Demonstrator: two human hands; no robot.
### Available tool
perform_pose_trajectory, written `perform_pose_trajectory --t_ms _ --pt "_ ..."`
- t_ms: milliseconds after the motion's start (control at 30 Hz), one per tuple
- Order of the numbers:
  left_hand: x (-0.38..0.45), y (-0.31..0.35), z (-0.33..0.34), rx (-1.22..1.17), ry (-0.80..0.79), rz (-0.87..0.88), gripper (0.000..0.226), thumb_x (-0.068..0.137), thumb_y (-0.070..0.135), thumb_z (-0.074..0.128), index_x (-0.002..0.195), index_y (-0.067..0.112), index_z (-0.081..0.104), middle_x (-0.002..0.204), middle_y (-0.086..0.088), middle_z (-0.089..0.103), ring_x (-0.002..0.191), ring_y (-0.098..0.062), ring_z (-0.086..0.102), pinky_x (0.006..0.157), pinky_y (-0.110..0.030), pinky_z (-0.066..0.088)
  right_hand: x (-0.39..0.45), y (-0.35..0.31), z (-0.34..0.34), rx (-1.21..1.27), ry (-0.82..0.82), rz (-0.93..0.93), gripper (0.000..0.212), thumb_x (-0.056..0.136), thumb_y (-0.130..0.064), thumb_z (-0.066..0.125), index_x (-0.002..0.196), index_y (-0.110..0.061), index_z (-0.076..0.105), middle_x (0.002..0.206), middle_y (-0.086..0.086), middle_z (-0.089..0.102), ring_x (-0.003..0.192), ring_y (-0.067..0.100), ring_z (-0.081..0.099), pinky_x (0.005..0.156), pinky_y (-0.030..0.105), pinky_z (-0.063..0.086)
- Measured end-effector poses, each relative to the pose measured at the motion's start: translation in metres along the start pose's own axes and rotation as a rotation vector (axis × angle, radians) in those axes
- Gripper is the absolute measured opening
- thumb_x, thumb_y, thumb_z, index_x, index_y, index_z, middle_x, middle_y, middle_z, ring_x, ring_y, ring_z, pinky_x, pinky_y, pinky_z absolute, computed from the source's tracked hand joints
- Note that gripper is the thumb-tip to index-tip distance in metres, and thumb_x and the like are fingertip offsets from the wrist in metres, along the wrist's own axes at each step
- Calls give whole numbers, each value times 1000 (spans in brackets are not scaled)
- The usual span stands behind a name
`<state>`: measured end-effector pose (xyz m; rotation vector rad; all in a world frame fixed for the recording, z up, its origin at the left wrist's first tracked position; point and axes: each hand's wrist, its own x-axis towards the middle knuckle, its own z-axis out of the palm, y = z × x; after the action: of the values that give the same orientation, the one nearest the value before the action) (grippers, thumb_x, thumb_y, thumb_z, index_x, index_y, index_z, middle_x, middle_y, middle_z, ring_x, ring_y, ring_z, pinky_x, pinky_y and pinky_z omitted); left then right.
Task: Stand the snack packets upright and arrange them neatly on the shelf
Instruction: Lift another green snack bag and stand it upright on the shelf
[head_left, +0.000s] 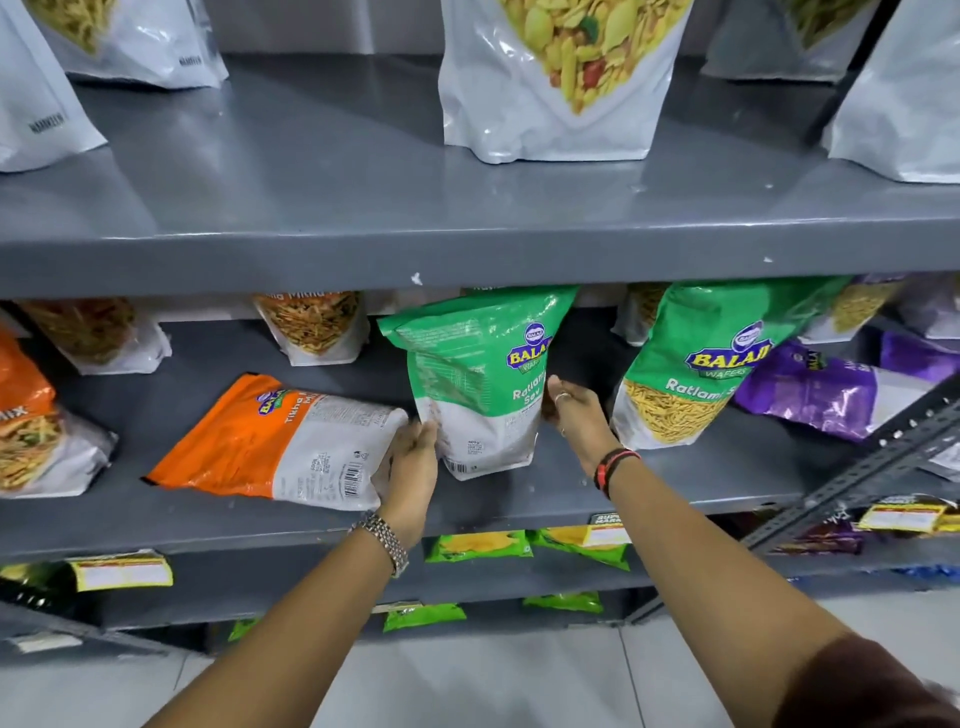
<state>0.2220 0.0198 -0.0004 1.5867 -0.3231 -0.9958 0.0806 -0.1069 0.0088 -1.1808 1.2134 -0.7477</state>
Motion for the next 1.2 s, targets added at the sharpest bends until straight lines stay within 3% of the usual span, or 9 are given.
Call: perform_pose_trajectory --t_ms 100,167,200,333,467,767,933,1100,1200 --pt "-8 -8 12 -119 -49 -135 17 95 19 40 90 13 56 85 -8 53 82 -11 53 86 -27 42 -2 0 -1 -70 10 -12 28 96 -20 43 99 -5 67 88 7 67 78 17 60 78 28 51" --pt "-13 -8 18 -116 -73 -154 22 95 17 38 107 8 54 126 -29 41 90 -13 56 94 -27 41 -8 3 -3 -157 16 -22 28 93 -9 40 98 -4 67 96 14 70 84 24 64 83 35 53" --pt "-8 -8 19 -110 -73 -145 20 93 18 38 98 11 56 93 6 40 83 -11 55 90 -27 41 -14 4 -5 -190 -6 -21 30 91 -3 37 101 -1 66 98 16 69 80 24 65 78 33 55" --pt "16 2 25 -63 -22 -102 24 85 36 39 78 25 59 106 -1 66 95 -15 59 96 -32 45 -47 15 -3 -182 -153 14 33 87 13 31 108 3 54 91 15 60 44 5 62 45 15 53" --pt "19 27 24 -154 -111 -135 31 91 29 41 74 16 63 67 -1 72 66 -17 69 57 -20 54 -65 30 7 -124 -211 22 8 91 -2 50 96 -8 51 101 10 58 73 21 65 55 18 58" --pt "-9 -4 8 -34 107 17 43 94 42 32 125 22 53 130 2 54 122 -19 48 111 -40 32 -38 5 -9 -91 -31 5 18 97 -15 40 106 -10 54 115 17 62 78 16 60 68 26 49" --pt "-77 -28 25 -94 129 -3 41 98 29 32 134 11 38 138 1 39 126 -15 37 98 -21 23 -17 -26 8 19 -57 80 52 98 -40 26 128 -6 52 135 13 55 122 27 52 101 38 40" --pt "-88 -26 48 -140 -5 -19 55 97 38 28 148 21 16 154 7 21 142 -11 21 106 -21 17 17 -9 25 -16 -207 176 95 73 -82 9 134 -21 49 139 7 52 126 24 50 114 44 31" --pt "-70 -23 52 -164 42 11 61 95 48 24 149 20 14 154 9 20 142 -10 20 117 -29 14 -16 -25 26 -40 -205 177 89 81 -73 4 135 -18 48 143 10 47 132 25 44 117 45 26"
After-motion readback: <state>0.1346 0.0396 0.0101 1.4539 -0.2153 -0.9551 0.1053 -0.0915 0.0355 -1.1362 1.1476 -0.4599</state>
